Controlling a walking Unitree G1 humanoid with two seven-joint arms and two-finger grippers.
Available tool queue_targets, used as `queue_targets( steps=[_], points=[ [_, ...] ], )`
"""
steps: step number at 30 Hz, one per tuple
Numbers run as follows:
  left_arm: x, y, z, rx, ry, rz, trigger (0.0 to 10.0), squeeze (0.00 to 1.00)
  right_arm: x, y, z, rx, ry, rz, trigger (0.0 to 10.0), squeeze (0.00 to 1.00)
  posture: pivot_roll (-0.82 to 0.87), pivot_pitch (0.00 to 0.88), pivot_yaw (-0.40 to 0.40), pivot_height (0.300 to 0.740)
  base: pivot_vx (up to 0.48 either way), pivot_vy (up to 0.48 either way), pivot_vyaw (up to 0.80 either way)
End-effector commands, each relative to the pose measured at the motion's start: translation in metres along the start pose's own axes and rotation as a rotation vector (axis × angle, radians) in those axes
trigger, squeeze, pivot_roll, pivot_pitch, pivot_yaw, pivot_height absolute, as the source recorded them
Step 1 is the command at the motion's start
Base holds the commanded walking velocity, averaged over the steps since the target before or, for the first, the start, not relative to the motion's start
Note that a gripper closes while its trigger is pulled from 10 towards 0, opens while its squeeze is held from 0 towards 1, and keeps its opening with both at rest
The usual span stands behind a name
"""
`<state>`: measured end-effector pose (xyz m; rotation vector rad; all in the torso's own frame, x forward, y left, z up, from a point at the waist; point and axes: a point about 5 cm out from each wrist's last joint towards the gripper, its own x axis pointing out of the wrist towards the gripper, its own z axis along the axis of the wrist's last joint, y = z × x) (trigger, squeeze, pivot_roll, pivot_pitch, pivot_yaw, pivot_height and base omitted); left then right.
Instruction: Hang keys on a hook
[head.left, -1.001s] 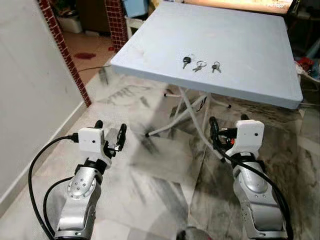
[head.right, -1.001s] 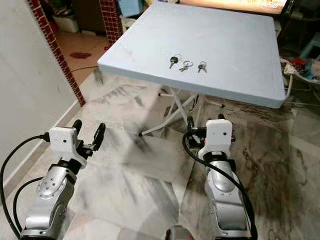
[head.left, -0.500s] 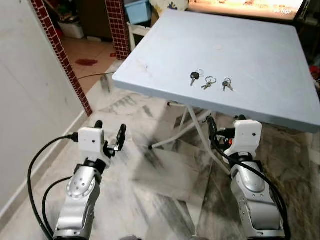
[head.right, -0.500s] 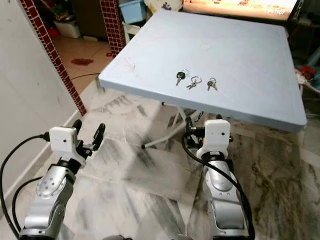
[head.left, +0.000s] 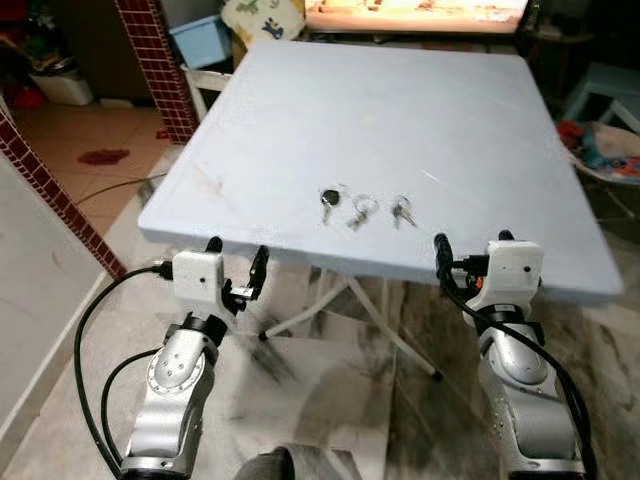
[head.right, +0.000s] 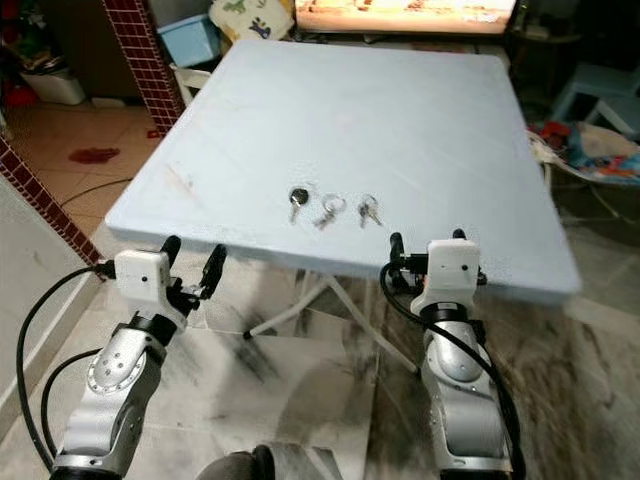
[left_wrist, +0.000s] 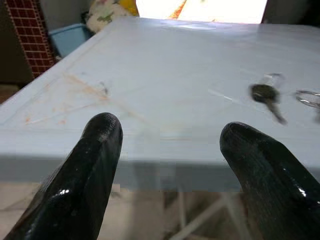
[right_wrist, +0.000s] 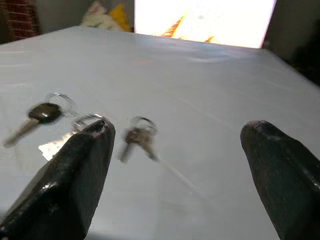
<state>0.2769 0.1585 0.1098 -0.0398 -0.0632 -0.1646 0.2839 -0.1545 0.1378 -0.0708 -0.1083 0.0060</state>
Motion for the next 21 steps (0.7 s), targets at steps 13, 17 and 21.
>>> queue_targets(
  steps=[13,17,21],
  points=[
    [-0.0003,-0.0087,0.0033,-0.018,-0.021,-0.043,10.0,0.0,-0.0022,-0.0014,0.0027,-0.022,-0.02,0.009,10.0,0.0,-0.04,0.137,0.029,0.74,0.258,0.0,0.0],
    [-0.0005,-0.0109,0.0023,-0.026,-0.016,-0.06,10.0,0.0,-0.0026,0.0007,0.0033,-0.019,-0.021,0.017,10.0,0.0,-0.04,0.138,0.03,0.74,0.0,0.0,0.0],
    [-0.0003,-0.012,0.0018,-0.031,-0.011,-0.069,10.0,0.0,-0.0026,0.0018,0.0038,-0.02,-0.023,0.023,10.0,0.0,-0.04,0.138,0.031,0.74,0.0,0.0,0.0]
  ],
)
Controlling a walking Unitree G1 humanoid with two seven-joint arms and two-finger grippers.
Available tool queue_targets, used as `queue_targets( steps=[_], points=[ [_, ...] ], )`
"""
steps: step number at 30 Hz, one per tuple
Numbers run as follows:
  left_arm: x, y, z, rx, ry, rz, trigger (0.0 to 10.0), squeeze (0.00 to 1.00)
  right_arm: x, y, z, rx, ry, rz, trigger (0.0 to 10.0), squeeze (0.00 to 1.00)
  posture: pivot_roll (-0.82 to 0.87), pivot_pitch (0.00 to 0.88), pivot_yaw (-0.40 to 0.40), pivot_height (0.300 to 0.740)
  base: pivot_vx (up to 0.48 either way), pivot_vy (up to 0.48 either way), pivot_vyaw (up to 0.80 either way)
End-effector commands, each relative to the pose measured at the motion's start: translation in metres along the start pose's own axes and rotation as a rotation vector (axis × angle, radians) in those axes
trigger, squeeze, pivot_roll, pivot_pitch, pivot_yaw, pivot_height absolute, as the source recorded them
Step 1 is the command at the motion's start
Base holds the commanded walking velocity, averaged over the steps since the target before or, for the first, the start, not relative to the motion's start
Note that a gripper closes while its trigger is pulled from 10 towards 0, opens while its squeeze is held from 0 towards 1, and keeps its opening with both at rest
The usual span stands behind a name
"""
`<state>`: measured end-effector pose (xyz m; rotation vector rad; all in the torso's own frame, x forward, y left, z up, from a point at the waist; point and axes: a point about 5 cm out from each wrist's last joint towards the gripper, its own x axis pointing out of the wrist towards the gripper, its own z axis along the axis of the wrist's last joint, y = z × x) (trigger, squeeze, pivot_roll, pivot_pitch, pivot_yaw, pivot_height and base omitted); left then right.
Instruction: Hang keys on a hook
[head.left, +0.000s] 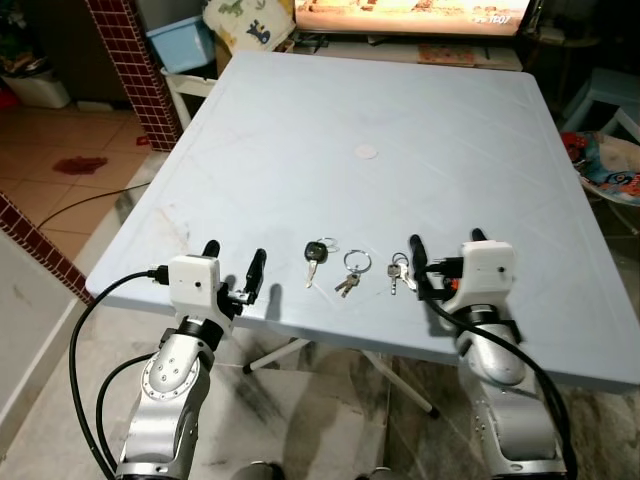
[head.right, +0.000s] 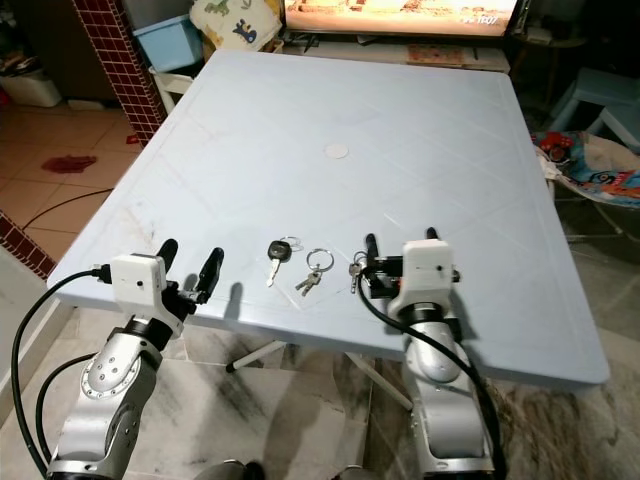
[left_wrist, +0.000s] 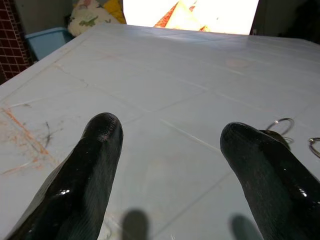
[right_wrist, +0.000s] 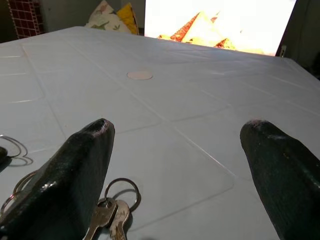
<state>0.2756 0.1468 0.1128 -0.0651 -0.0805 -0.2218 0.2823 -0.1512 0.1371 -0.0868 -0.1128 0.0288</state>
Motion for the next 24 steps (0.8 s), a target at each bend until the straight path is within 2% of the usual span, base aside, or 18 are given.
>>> queue_targets(
  steps=[1,7,11,17,24],
  points=[
    [0.0,-0.001,-0.001,-0.014,0.01,-0.024,10.0,0.0,-0.001,0.002,0.006,0.001,-0.023,0.019,10.0,0.0,-0.04,0.14,0.038,0.74,0.0,0.0,0.0],
    [0.003,0.003,0.0,-0.035,0.022,0.003,10.0,0.0,-0.003,0.012,0.007,0.018,-0.033,0.066,10.0,0.0,-0.04,0.141,0.042,0.74,0.0,0.0,0.0],
    [0.005,0.009,0.001,-0.034,0.029,0.018,10.0,0.0,-0.004,0.011,0.005,0.021,-0.024,0.062,10.0,0.0,-0.04,0.143,0.04,0.74,0.0,0.0,0.0],
    [0.005,0.011,0.003,-0.019,0.028,0.006,10.0,0.0,-0.003,0.01,0.005,0.02,-0.021,0.06,10.0,0.0,-0.04,0.146,0.04,0.74,0.0,0.0,0.0],
    [0.006,0.009,0.002,-0.011,0.035,0.002,10.0,0.0,-0.004,0.009,0.005,0.016,-0.021,0.052,10.0,0.0,-0.04,0.147,0.042,0.74,0.0,0.377,0.0]
  ],
)
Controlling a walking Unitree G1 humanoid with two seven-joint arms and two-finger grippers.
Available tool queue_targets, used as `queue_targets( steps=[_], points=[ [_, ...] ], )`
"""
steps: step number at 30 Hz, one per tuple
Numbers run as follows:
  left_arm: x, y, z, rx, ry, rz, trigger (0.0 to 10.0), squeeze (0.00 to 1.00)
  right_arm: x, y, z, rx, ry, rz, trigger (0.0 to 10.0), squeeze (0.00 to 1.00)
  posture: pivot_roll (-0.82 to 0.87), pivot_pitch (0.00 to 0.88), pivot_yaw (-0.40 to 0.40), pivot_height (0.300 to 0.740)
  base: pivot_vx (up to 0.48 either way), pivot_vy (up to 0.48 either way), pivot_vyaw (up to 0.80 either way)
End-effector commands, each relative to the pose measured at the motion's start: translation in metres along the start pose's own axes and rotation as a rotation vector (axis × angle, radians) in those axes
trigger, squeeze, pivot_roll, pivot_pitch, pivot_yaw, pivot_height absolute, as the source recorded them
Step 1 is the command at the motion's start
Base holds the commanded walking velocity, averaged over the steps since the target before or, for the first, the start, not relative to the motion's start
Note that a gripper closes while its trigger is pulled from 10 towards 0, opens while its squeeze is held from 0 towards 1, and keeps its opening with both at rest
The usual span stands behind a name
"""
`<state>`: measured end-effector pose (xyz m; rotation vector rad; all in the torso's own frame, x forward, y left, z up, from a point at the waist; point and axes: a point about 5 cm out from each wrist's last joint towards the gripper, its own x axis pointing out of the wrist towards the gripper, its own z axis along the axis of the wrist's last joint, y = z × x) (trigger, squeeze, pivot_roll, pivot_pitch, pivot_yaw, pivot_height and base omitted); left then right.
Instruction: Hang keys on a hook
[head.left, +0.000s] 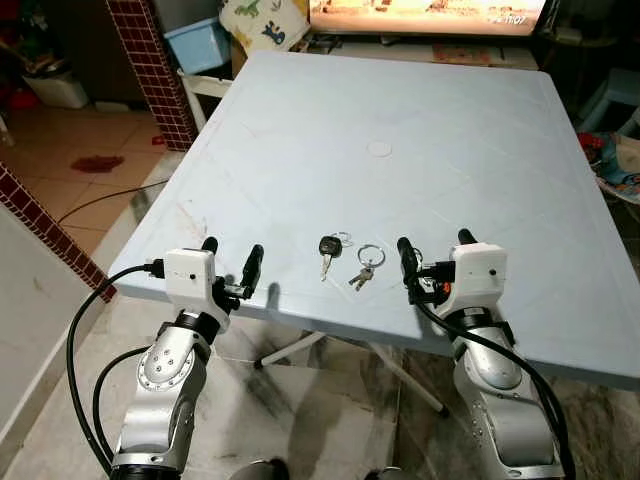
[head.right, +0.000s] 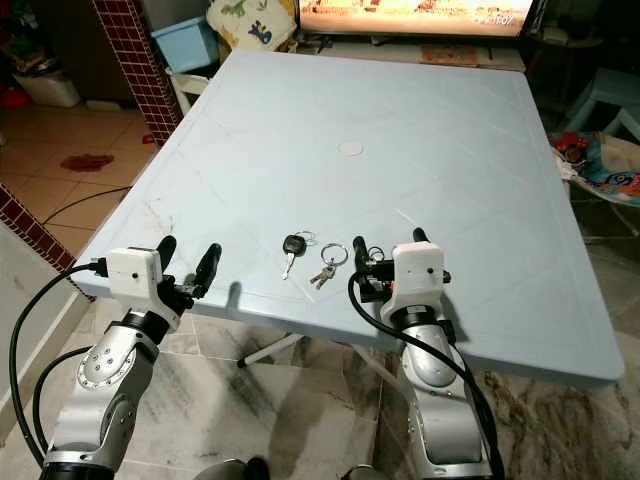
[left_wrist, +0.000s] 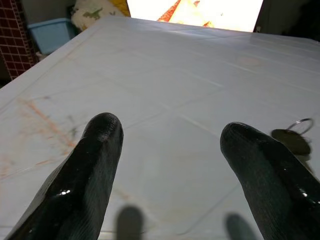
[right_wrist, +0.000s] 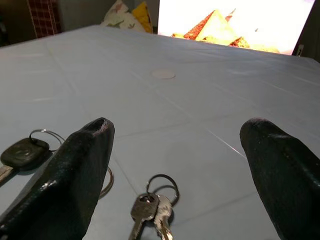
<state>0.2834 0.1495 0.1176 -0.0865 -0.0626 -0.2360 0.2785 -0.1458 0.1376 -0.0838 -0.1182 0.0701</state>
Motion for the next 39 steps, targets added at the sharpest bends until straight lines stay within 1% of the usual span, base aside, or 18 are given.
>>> queue_targets(
  steps=[1,14,16,17,25,27,29,30,34,36,37,39],
  points=[
    [-0.002,0.005,-0.002,0.013,0.02,0.013,10.0,0.0,0.0,0.003,0.003,0.009,-0.013,0.008,10.0,0.0,-0.04,0.148,0.042,0.74,0.0,0.48,0.0],
    [-0.001,0.002,-0.004,0.015,0.027,0.005,10.0,0.0,-0.002,-0.002,0.002,-0.014,-0.006,-0.026,10.0,0.0,-0.05,0.154,0.043,0.74,0.0,0.438,0.0],
    [-0.001,0.001,-0.003,0.029,0.02,-0.006,10.0,0.0,0.0,-0.004,0.002,-0.019,-0.003,-0.052,10.0,0.0,-0.04,0.154,0.043,0.74,0.0,0.0,0.0],
    [-0.001,0.001,-0.003,0.03,0.019,-0.006,10.0,0.0,0.001,-0.005,0.003,-0.006,0.001,-0.064,10.0,0.0,-0.04,0.154,0.043,0.74,0.0,0.0,0.0],
    [-0.001,-0.002,-0.003,0.03,0.018,-0.018,10.0,0.0,0.004,-0.002,0.006,0.037,-0.005,-0.053,10.0,0.0,-0.04,0.158,0.043,0.74,0.0,0.0,0.0],
    [-0.001,-0.003,-0.003,0.028,0.018,-0.024,10.0,0.0,0.006,-0.001,0.006,0.047,-0.001,-0.057,10.0,0.0,-0.04,0.159,0.044,0.74,0.0,0.0,0.0],
    [-0.001,-0.006,-0.004,0.027,0.021,-0.037,10.0,0.0,0.013,-0.001,0.008,0.11,0.009,-0.082,10.0,0.0,-0.04,0.161,0.046,0.74,0.0,0.0,0.0],
    [-0.001,-0.006,-0.004,0.027,0.021,-0.039,10.0,0.0,0.014,-0.001,0.008,0.119,0.011,-0.087,10.0,0.0,-0.04,0.161,0.047,0.74,0.0,0.0,0.0],
    [0.001,-0.01,-0.003,0.022,0.019,-0.058,10.0,0.0,0.022,-0.004,0.01,0.137,0.005,-0.111,10.0,0.0,-0.04,0.162,0.053,0.74,0.0,0.0,0.0],
    [0.002,-0.016,-0.001,0.009,0.01,-0.1,10.0,0.0,0.028,-0.008,0.011,0.141,0.008,-0.138,10.0,0.0,-0.03,0.165,0.057,0.74,0.0,0.0,0.0],
    [0.002,-0.016,-0.001,0.009,0.01,-0.1,10.0,0.0,0.028,-0.008,0.011,0.141,0.008,-0.138,10.0,0.0,-0.03,0.165,0.057,0.74,0.0,0.0,0.0],
    [0.003,-0.019,0.0,-0.006,0.001,-0.125,10.0,0.0,0.034,-0.012,0.011,0.155,0.011,-0.165,10.0,0.0,-0.03,0.168,0.061,0.74,0.0,0.0,0.0]
  ],
)
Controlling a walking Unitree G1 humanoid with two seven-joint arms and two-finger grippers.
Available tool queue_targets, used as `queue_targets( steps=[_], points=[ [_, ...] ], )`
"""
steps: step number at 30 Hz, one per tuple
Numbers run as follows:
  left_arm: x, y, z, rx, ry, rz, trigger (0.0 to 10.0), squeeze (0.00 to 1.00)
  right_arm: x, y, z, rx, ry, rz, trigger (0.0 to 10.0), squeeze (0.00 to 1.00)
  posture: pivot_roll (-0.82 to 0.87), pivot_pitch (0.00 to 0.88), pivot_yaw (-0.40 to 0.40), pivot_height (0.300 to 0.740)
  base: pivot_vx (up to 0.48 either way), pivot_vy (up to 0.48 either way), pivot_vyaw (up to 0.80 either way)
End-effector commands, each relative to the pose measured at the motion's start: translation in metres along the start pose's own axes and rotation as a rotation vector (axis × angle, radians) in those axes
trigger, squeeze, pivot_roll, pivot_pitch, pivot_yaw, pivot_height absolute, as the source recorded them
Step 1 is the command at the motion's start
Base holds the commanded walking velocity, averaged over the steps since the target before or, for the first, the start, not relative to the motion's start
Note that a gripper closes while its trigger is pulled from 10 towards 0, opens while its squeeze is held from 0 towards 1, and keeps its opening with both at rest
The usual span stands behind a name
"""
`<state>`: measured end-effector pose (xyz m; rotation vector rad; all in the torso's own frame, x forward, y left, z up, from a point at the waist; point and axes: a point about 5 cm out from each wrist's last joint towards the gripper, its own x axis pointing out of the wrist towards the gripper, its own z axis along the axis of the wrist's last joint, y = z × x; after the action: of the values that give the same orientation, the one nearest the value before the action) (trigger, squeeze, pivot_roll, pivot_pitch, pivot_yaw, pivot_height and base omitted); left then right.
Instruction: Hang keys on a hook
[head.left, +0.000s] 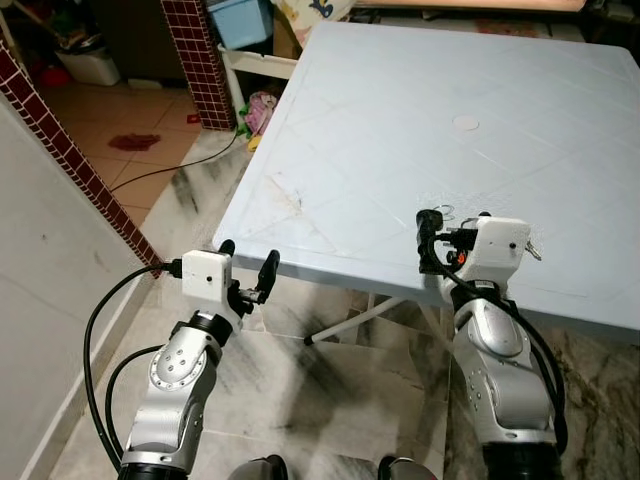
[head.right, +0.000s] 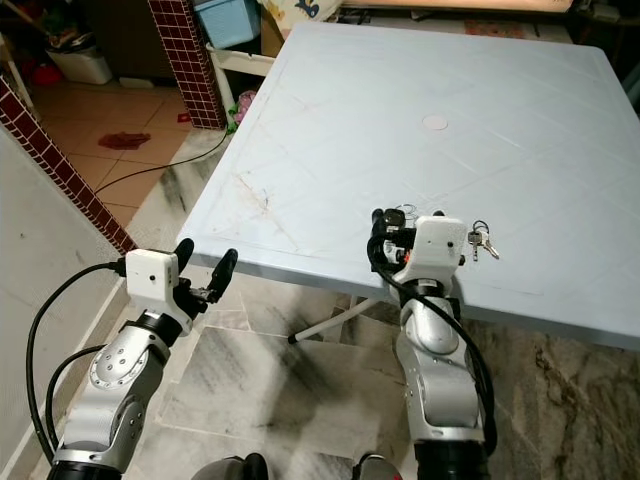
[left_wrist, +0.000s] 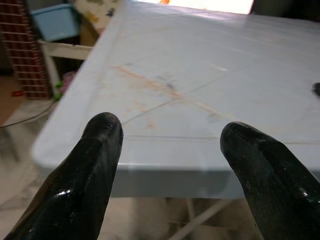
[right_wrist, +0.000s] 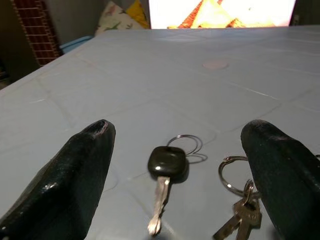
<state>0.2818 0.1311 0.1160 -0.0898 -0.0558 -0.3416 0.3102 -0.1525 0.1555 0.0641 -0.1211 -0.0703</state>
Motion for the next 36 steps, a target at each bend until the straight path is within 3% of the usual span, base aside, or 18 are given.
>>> queue_targets(
  steps=[1,4,6,11,18,21,28,36],
  points=[
    [0.0,-0.002,0.004,0.004,-0.008,-0.022,10.0,0.0,0.005,-0.001,-0.002,0.017,0.01,-0.021,10.0,0.0,-0.03,0.167,0.063,0.74,0.0,0.0,0.0],
    [0.001,-0.006,0.004,-0.029,-0.008,-0.059,10.0,0.0,0.011,-0.001,-0.002,0.041,0.013,-0.03,10.0,0.0,-0.03,0.171,0.065,0.74,0.0,0.0,0.0],
    [0.0,-0.015,0.004,-0.084,-0.01,-0.133,10.0,0.0,0.015,-0.001,-0.003,0.061,0.023,-0.045,10.0,0.0,-0.03,0.173,0.064,0.74,0.0,0.0,0.0],
    [0.0,-0.038,0.006,-0.135,0.026,-0.327,10.0,0.0,0.022,0.001,-0.008,0.062,0.036,-0.049,10.0,0.0,-0.02,0.168,0.064,0.74,0.0,0.0,0.0],
    [0.001,-0.04,0.007,-0.12,0.022,-0.34,10.0,0.0,0.028,0.004,-0.015,0.079,0.055,-0.042,10.0,0.0,-0.02,0.169,0.072,0.74,0.0,0.0,0.0],
    [-0.002,-0.04,0.008,-0.12,0.03,-0.354,10.0,0.0,0.04,0.008,-0.015,0.168,0.071,-0.054,10.0,0.0,-0.02,0.173,0.079,0.74,0.0,0.0,0.0],
    [-0.003,-0.037,0.011,-0.111,0.028,-0.358,10.0,0.0,0.058,0.019,-0.008,0.202,0.059,-0.025,10.0,0.0,0.0,0.175,0.078,0.74,0.0,0.0,0.0],
    [-0.007,-0.037,0.01,-0.106,0.038,-0.35,10.0,0.0,0.066,0.015,-0.01,0.284,0.1,-0.109,10.0,0.0,0.02,0.174,0.072,0.74,0.0,0.0,0.0]
  ],
)
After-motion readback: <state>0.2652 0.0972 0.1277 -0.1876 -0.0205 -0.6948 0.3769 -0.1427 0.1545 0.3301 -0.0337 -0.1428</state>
